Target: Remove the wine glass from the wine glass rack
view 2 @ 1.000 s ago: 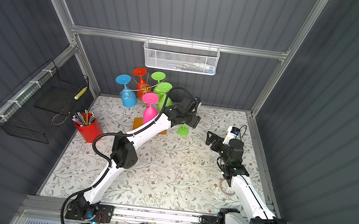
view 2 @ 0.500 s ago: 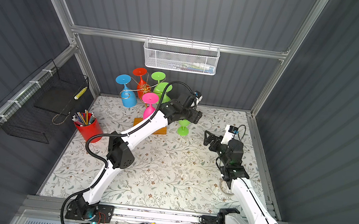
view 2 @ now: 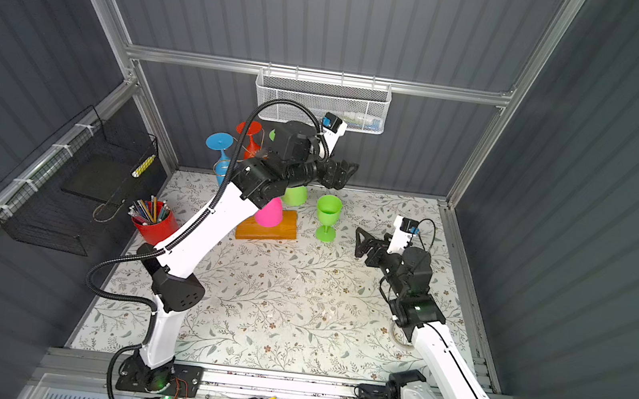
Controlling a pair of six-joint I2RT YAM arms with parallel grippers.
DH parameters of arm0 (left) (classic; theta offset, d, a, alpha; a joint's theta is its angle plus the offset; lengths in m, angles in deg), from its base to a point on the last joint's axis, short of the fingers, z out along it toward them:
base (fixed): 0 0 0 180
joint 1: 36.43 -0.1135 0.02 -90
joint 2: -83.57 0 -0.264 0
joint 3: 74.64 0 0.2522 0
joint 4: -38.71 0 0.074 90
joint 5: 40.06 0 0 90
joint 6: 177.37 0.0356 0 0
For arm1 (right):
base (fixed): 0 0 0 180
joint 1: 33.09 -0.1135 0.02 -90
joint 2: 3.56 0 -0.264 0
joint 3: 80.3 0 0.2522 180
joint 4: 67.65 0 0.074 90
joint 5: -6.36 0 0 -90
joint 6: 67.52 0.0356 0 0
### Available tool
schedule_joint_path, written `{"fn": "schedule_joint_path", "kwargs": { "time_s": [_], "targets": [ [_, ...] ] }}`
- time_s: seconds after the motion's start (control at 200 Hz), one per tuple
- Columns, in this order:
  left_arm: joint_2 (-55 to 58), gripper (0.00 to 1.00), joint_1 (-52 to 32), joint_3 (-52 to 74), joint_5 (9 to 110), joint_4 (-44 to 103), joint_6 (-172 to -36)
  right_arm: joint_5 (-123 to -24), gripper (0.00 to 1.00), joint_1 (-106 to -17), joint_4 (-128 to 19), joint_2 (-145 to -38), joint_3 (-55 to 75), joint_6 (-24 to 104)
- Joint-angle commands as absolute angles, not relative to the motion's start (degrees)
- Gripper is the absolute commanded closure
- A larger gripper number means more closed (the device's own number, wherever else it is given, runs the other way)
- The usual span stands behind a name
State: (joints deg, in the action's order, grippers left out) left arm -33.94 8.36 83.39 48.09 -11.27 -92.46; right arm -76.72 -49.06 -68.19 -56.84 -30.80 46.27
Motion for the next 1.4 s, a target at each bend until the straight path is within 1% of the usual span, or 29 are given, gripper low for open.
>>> {"fn": "schedule_joint_path", "kwargs": {
  "time_s": [0.0, 0.17, 0.275, 0.52, 0.64, 0.77, 0.925, 1.111, 1.236, 1.391],
  "targets": [
    [-30.2, 0.20, 8.2, 82.5, 47.3, -14.7, -90.0, -79.5, 0.02, -52.5, -65.6, -56.9, -27.2, 46.5],
    [-23.8, 0.21, 8.0, 78.0, 41.2, -18.9, -87.4, -83.5, 0.05, -60.1, -60.1, -61.6, -17.7, 49.9],
    [-20.0, 0.20, 7.3, 75.0, 37.1, -22.2, -86.2, -83.6, 0.07, -64.0, -57.8, -65.4, -12.2, 52.3],
    [-9.5, 0.21, 1.7, 65.0, 36.6, -24.0, -89.1, -82.1, 0.11, -69.9, -57.4, -73.0, -4.8, 56.8],
    [-6.4, 0.23, -0.1, 62.4, 35.7, -26.0, -92.0, -82.1, 0.12, -72.1, -56.6, -76.0, -1.9, 57.5],
    [-2.6, 0.28, -4.1, 57.3, 40.2, -25.5, -97.4, -82.1, 0.13, -72.9, -56.9, -77.4, -1.4, 58.3],
    [-1.1, 0.32, -10.1, 53.2, 50.2, -23.5, -103.8, -82.2, 0.14, -73.0, -57.4, -77.8, -2.0, 58.4],
    [-1.9, 0.40, -17.5, 48.8, 62.7, -17.0, -112.6, -82.0, 0.16, -73.0, -57.8, -77.7, -2.3, 59.3],
    [-4.3, 0.44, -18.8, 48.9, 67.1, -13.9, -116.7, -82.1, 0.17, -73.0, -57.6, -77.3, -2.8, 59.4],
    [-7.5, 0.46, -18.9, 50.6, 68.0, -13.6, -119.3, -82.6, 0.17, -73.0, -56.5, -77.1, -2.9, 59.1]
  ]
}}
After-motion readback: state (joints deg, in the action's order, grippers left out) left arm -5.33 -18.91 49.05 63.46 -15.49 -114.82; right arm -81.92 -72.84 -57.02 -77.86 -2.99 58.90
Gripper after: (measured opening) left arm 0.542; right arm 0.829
